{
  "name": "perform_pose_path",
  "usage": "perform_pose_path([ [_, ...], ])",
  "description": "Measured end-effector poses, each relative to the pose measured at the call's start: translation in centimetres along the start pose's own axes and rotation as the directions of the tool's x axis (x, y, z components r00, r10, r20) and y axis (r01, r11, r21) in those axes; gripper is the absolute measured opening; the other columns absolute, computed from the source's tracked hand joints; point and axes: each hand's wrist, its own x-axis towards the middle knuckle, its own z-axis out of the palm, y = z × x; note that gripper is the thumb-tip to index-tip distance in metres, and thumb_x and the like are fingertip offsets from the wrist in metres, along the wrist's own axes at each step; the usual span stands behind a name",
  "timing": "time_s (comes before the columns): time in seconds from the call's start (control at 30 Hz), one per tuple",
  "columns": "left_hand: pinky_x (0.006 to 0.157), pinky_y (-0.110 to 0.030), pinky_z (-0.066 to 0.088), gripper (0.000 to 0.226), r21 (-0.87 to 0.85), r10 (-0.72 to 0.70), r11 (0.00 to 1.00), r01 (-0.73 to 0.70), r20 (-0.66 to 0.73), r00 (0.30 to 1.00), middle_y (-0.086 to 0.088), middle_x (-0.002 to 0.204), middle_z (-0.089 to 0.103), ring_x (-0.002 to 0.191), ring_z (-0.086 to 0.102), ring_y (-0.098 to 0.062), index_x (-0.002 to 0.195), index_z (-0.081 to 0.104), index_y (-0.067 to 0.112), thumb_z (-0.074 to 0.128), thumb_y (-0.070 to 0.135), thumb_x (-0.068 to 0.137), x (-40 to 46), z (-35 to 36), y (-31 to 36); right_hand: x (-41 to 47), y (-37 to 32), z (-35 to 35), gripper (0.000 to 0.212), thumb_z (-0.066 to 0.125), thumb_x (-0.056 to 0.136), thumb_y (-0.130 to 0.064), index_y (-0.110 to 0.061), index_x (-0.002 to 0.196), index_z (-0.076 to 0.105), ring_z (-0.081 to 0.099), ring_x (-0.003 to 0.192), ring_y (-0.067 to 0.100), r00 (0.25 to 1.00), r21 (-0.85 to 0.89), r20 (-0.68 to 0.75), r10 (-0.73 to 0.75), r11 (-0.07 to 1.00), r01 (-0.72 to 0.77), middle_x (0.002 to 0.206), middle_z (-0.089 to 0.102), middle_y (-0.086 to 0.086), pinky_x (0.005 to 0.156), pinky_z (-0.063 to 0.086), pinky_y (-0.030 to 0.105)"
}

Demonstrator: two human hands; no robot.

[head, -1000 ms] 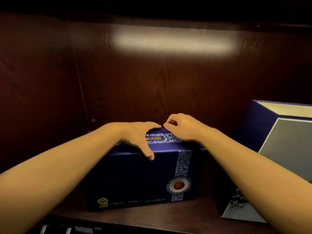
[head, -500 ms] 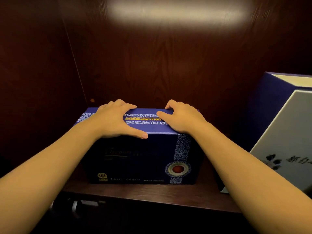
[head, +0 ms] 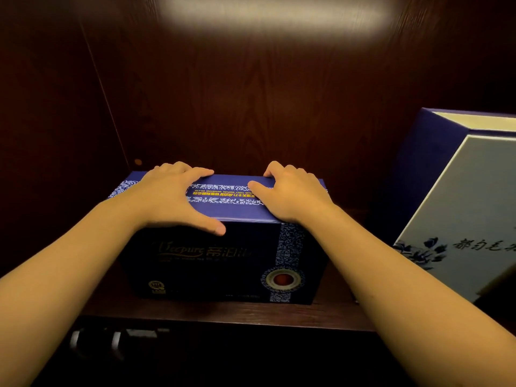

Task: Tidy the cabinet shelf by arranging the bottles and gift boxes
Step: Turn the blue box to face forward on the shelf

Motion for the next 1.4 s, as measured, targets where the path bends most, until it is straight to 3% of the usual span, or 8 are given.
perform_pose_path([
  [0.5, 0.109, -0.045, 0.033, 0.136, -0.044, -0.002, 0.999, 0.002, 0.003, 1.000, 0.011, 0.141, 0.041, 0.128, 0.034, -0.018, 0.150, 0.028, 0.046, 0.063, 0.099, 0.030, -0.6, -0.4, -3.5, 1.0, -2.8, 0.8, 0.054, 0.036, 0.087, -0.071, -0.028, 0.118, 0.049, 0.049, 0.100, 0.025, 0.999, 0.024, 0.044, -0.015, 1.000, 0.014, 0.116, 0.058, 0.004, 0.093, 0.038, 0.047],
  [0.73, 0.109, -0.046, 0.033, 0.136, -0.087, -0.001, 0.996, -0.001, -0.032, 0.999, 0.012, 0.142, 0.042, 0.129, 0.034, -0.017, 0.149, 0.031, 0.044, 0.064, 0.098, 0.028, -0.9, -0.2, -3.5, 0.0, -3.2, 0.5, 0.057, 0.042, 0.086, -0.068, -0.023, 0.118, 0.058, 0.053, 0.101, 0.025, 0.998, 0.037, -0.033, -0.057, 0.998, 0.058, 0.111, 0.060, 0.002, 0.093, 0.043, 0.047],
  [0.83, 0.108, -0.045, 0.035, 0.134, -0.115, 0.004, 0.993, -0.010, -0.055, 0.998, 0.014, 0.144, 0.040, 0.129, 0.036, -0.016, 0.147, 0.035, 0.042, 0.063, 0.098, 0.029, -1.3, 0.0, -3.4, -1.0, -3.3, 0.3, 0.045, 0.046, 0.090, -0.061, -0.024, 0.108, 0.063, 0.055, 0.095, 0.021, 0.986, 0.095, -0.113, -0.123, 0.986, 0.134, 0.103, 0.061, 0.000, 0.083, 0.048, 0.043],
  [1.0, 0.108, -0.047, 0.036, 0.117, -0.049, 0.049, 0.997, -0.057, -0.146, 0.988, 0.012, 0.148, 0.040, 0.132, 0.038, -0.017, 0.142, 0.042, 0.044, 0.058, 0.098, 0.039, -2.6, 0.6, -3.3, -2.8, -3.7, -0.5, 0.028, 0.049, 0.096, -0.043, -0.020, 0.089, 0.064, 0.053, 0.084, 0.020, 0.949, 0.098, -0.161, -0.271, 0.952, 0.289, 0.087, 0.059, -0.001, 0.071, 0.051, 0.042],
  [1.17, 0.104, -0.049, 0.042, 0.087, 0.022, 0.079, 0.997, -0.076, -0.324, 0.943, 0.006, 0.136, 0.054, 0.123, 0.050, -0.023, 0.133, 0.054, 0.035, 0.052, 0.088, 0.064, -4.9, 3.0, -2.5, -6.2, -1.9, -0.6, 0.029, 0.043, 0.102, -0.032, -0.012, 0.100, 0.064, 0.051, 0.089, 0.027, 0.917, 0.026, -0.174, -0.358, 0.929, 0.368, 0.095, 0.061, 0.006, 0.076, 0.047, 0.046],
  [1.27, 0.092, -0.052, 0.048, 0.070, 0.108, 0.081, 0.993, -0.040, -0.405, 0.911, 0.004, 0.125, 0.059, 0.114, 0.054, -0.026, 0.127, 0.057, 0.031, 0.058, 0.074, 0.072, -6.4, 4.2, 0.1, -9.2, 0.8, -1.8, 0.025, 0.047, 0.101, -0.031, -0.012, 0.110, 0.061, 0.051, 0.099, 0.029, 0.904, -0.027, -0.160, -0.397, 0.917, 0.398, 0.108, 0.061, 0.008, 0.082, 0.045, 0.046],
  [1.4, 0.087, -0.051, 0.051, 0.052, 0.109, 0.076, 0.993, -0.036, -0.388, 0.919, 0.009, 0.114, 0.059, 0.110, 0.055, -0.025, 0.117, 0.061, 0.034, 0.066, 0.064, 0.075, -8.3, 4.8, 7.6, -14.5, 5.9, -4.8, 0.025, 0.053, 0.097, -0.035, -0.017, 0.111, 0.062, 0.052, 0.098, 0.026, 0.904, -0.041, -0.160, -0.396, 0.918, 0.395, 0.107, 0.061, 0.004, 0.077, 0.049, 0.043],
])
